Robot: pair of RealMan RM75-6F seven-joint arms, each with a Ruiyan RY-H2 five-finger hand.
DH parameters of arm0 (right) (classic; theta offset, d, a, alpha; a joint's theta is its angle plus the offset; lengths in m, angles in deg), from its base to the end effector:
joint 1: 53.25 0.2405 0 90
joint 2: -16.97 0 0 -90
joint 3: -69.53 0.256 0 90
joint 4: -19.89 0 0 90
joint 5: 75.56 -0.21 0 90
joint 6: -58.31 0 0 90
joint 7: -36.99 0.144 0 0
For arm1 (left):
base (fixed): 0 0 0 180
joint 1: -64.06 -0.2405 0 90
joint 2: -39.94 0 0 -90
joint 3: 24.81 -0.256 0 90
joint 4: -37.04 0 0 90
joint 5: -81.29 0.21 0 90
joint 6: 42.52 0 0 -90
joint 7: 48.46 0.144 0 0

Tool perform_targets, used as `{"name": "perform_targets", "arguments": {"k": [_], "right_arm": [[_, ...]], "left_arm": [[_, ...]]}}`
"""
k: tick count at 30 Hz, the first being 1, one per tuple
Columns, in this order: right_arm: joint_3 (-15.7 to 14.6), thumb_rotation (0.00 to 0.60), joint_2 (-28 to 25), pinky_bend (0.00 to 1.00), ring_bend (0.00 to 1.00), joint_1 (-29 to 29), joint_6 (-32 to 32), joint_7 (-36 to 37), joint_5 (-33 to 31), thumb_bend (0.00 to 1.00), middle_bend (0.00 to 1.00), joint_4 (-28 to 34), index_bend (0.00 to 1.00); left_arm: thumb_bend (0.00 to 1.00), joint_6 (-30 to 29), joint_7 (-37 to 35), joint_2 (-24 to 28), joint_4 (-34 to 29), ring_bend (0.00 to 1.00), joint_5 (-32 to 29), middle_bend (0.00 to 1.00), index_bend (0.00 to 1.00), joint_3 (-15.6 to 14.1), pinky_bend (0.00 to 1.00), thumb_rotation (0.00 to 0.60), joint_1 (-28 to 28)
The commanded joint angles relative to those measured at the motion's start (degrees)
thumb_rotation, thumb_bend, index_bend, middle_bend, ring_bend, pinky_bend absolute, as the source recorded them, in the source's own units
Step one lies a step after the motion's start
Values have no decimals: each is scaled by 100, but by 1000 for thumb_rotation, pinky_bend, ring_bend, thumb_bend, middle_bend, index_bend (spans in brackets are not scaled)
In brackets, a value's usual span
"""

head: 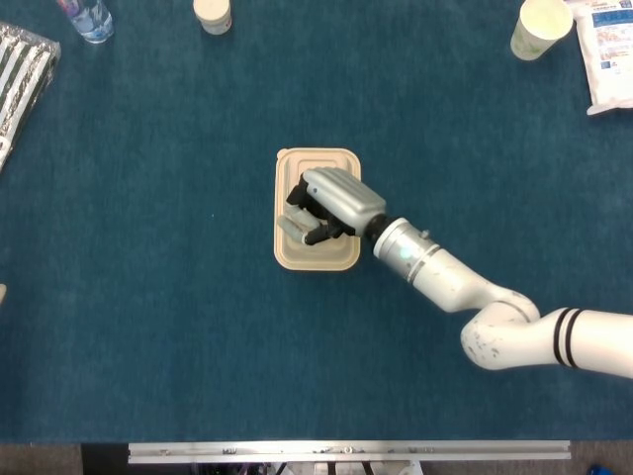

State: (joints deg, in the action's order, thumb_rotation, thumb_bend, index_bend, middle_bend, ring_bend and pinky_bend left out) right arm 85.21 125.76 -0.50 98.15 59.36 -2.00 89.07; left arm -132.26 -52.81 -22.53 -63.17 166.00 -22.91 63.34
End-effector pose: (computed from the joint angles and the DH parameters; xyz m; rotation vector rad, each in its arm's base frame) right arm -0.0459 -0.3307 -0.1285 1.9516 -1.7121 1.2895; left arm -0.3020 0.1465 0.1660 -1.2094 -1.0553 -0.9974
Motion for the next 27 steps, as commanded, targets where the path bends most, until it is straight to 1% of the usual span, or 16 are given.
{"name": "perform_targets", "arguments": {"k": [1, 11, 15, 18, 22, 27], "right_arm": [[11, 600, -40, 956, 964, -18, 22, 16, -5, 439, 950, 28, 975], [-85, 600, 96, 956, 964, 23, -107, -20, -75, 439, 950, -220, 975], [-70, 600, 107, 956, 964, 33, -105, -16, -77, 438, 950, -218, 975], [-33, 600, 33, 956, 964, 5, -9, 7, -35, 439, 950, -88, 975], [1, 600, -200, 956, 964, -95, 205, 26, 60, 439, 950, 255, 975], [-111, 600, -827, 956, 962, -395, 612, -106, 270, 438, 943, 998, 975]], "left_arm": [[153, 7, 11, -9, 11, 152, 0, 232, 313, -1, 125, 600, 0], [153, 11, 8, -11, 28, 152, -14, 232, 313, 4, 125, 600, -15], [153, 13, 4, -14, 42, 152, -16, 232, 313, 3, 125, 600, -22], [153, 4, -22, -13, 50, 152, -11, 232, 313, 11, 125, 600, -24], [153, 2, -44, -14, 64, 152, 14, 232, 313, 18, 125, 600, -17], [153, 35, -47, -18, 93, 152, 46, 232, 313, 26, 125, 600, 16]]}}
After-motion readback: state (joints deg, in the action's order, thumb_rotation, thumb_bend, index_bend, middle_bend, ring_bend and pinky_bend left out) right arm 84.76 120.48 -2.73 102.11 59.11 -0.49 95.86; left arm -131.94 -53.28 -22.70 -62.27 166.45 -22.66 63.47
